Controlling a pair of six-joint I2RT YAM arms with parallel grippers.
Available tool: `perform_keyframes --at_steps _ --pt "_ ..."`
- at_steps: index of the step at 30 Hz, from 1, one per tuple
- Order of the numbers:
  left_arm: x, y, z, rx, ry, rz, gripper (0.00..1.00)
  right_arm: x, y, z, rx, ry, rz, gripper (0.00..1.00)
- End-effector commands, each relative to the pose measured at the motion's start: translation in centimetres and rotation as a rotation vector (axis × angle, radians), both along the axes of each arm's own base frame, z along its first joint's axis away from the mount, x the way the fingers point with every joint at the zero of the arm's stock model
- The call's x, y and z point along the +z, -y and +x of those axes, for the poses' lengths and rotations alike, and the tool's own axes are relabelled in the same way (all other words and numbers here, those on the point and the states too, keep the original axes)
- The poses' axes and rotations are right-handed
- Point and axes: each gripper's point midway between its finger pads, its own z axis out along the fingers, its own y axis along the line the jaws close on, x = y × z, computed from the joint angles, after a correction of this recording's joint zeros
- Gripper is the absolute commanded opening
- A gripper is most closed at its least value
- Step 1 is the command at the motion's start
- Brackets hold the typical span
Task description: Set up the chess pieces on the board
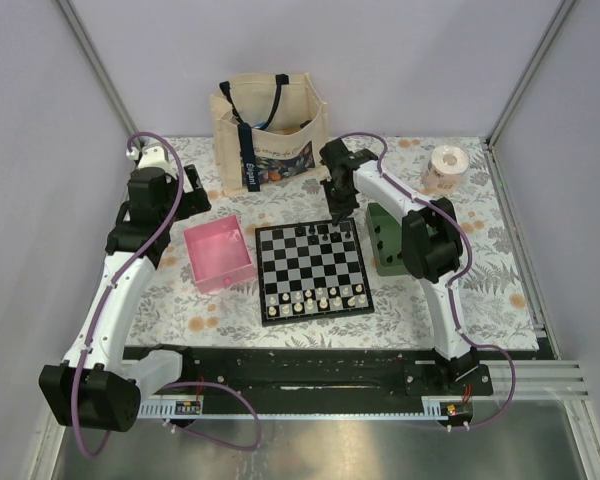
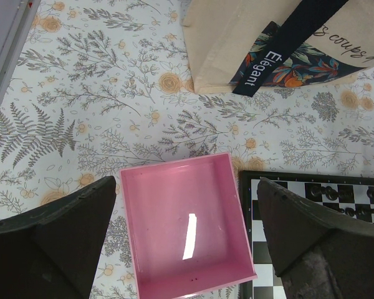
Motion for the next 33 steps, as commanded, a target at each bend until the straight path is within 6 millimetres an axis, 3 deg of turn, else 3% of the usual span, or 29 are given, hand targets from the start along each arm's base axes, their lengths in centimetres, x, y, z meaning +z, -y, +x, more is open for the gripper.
perform_keyframes --at_steps 1,11,17,18,22,27,30,33 --pt "1.5 0.0 0.2 -0.007 0.053 0.004 0.99 0.1 -1.2 0.2 0.029 0.006 0.025 0.08" --pt "1.5 0.1 0.2 -0.012 0.051 0.002 0.99 -1.3 -1.1 0.0 0.02 -0.014 0.019 0.11" --pt "1.5 0.0 0.2 -0.008 0.053 0.004 0.99 -0.8 -1.1 0.2 0.018 0.003 0.021 0.33" --pt "1.6 0.0 0.2 -0.01 0.054 0.003 0.99 -0.8 -1.0 0.2 0.018 0.003 0.017 0.41" --pt "1.5 0.0 0.2 -0.008 0.053 0.004 0.99 0.0 -1.0 0.3 0.022 0.013 0.019 0.42" --pt "1.4 0.2 0.3 -0.015 0.051 0.001 0.99 3.0 -1.5 0.9 0.032 0.068 0.055 0.44" --pt "1.1 0.7 0.4 -0.051 0.039 -0.004 0.99 6.8 -1.3 1.5 0.028 0.148 0.081 0.48" --pt "0.7 1.5 0.6 -0.086 0.005 0.01 0.99 10.9 1.1 2.1 -0.022 0.253 0.057 0.53"
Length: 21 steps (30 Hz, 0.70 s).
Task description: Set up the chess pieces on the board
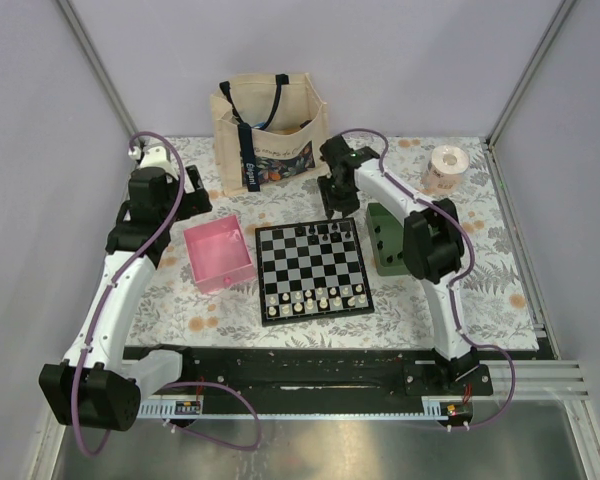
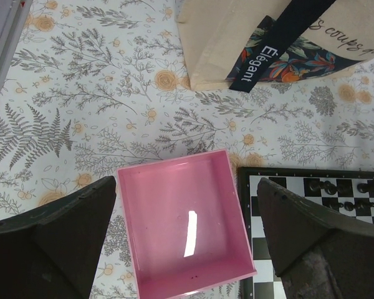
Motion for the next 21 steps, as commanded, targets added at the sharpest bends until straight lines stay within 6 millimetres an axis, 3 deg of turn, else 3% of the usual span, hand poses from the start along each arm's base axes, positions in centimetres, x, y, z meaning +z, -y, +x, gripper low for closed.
perform_keyframes --at_steps 1,2,5,9,12,14,17,21 --pt "0.3 1.6 0.7 -0.082 -0.018 0.029 0.99 11.7 2.7 1.9 -0.061 0.265 0.056 0.53" --pt "0.1 1.9 0.8 -0.084 -0.04 0.049 0.99 13.2 4.2 2.0 -0.098 0.296 0.078 0.53" --pt "-1.7 3.2 1.5 -0.108 -0.136 0.08 0.99 14.3 9.0 1.8 -0.215 0.334 0.117 0.54" --pt "-2.3 4.9 2.0 -0.16 -0.173 0.053 0.99 11.0 15.5 0.7 -0.357 0.289 0.089 0.56" --pt "-2.0 5.5 2.4 -0.176 -0.179 0.055 0.99 8.0 18.4 -0.4 -0.418 0.211 0.058 0.56" --pt "-2.0 5.8 2.5 -0.185 -0.197 0.056 0.99 6.5 19.5 -1.3 -0.436 0.168 0.054 0.55" --pt "-2.9 6.1 2.7 -0.187 -0.247 0.067 0.99 5.9 19.4 -2.1 -0.433 0.154 0.061 0.55" --pt "-3.6 5.7 2.4 -0.163 -0.286 0.076 0.99 5.5 16.9 -3.2 -0.376 0.096 0.181 0.53"
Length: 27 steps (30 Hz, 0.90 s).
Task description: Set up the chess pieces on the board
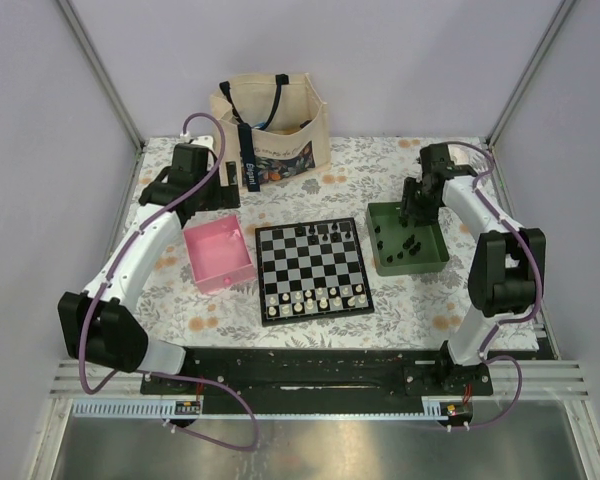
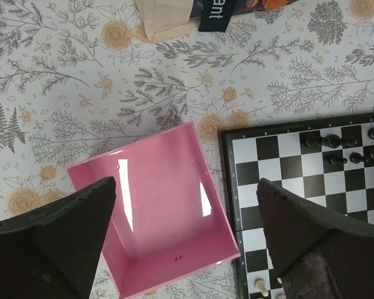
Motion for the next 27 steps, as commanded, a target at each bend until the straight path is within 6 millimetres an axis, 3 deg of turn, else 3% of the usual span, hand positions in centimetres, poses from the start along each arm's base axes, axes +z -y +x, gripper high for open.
perform_keyframes --at_steps 1,13,22,27 --pt "0.2 -0.1 -0.2 0.012 -0.019 0.01 0.99 1.4 -3.1 -0.1 0.067 0.042 0.129 0.53" --pt "1.2 -0.5 -0.4 0.04 0.029 0.004 0.99 -1.4 -7.4 -1.7 0.189 -0.051 0.092 0.52" --pt "0.3 -1.3 -1.1 0.06 0.024 0.03 0.99 -3.8 -6.8 -2.8 0.188 -0.116 0.055 0.5" --pt "0.4 -1.4 -1.1 0.066 0.026 0.029 0.99 -3.4 -6.8 -2.5 0.185 -0.085 0.051 0.48"
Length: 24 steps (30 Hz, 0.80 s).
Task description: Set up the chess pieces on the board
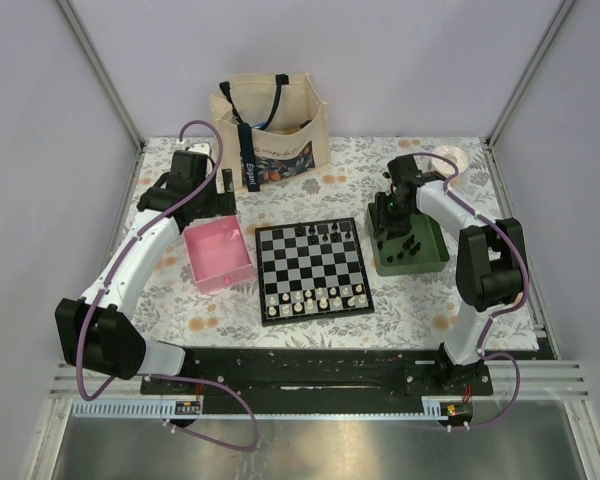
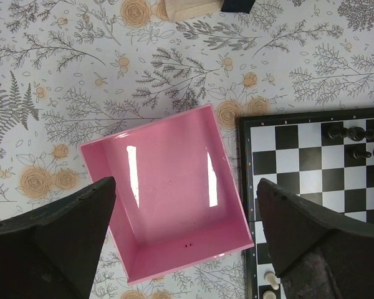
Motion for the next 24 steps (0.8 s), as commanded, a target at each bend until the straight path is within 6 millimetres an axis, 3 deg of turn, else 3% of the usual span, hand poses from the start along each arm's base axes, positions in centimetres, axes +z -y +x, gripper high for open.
perform_keyframes --at_steps 1,7,14,18,24 --pt "1.8 -0.3 0.4 0.022 0.071 -0.003 0.99 0.3 0.3 0.3 0.002 0.035 -0.016 0.48" --pt "1.6 -0.2 0.6 0.021 0.07 -0.003 0.99 2.8 -1.0 0.9 0.016 0.102 0.062 0.5" --pt "1.5 -0.3 0.4 0.022 0.074 -0.003 0.99 4.3 0.9 1.8 -0.076 0.191 0.009 0.51" --pt "1.6 -0.3 0.4 0.021 0.079 -0.004 0.99 2.6 2.1 1.7 -0.122 0.159 -0.022 0.5" --pt "1.6 -0.4 0.3 0.023 0.077 0.002 0.99 -0.2 2.2 0.8 -0.111 0.073 -0.04 0.48"
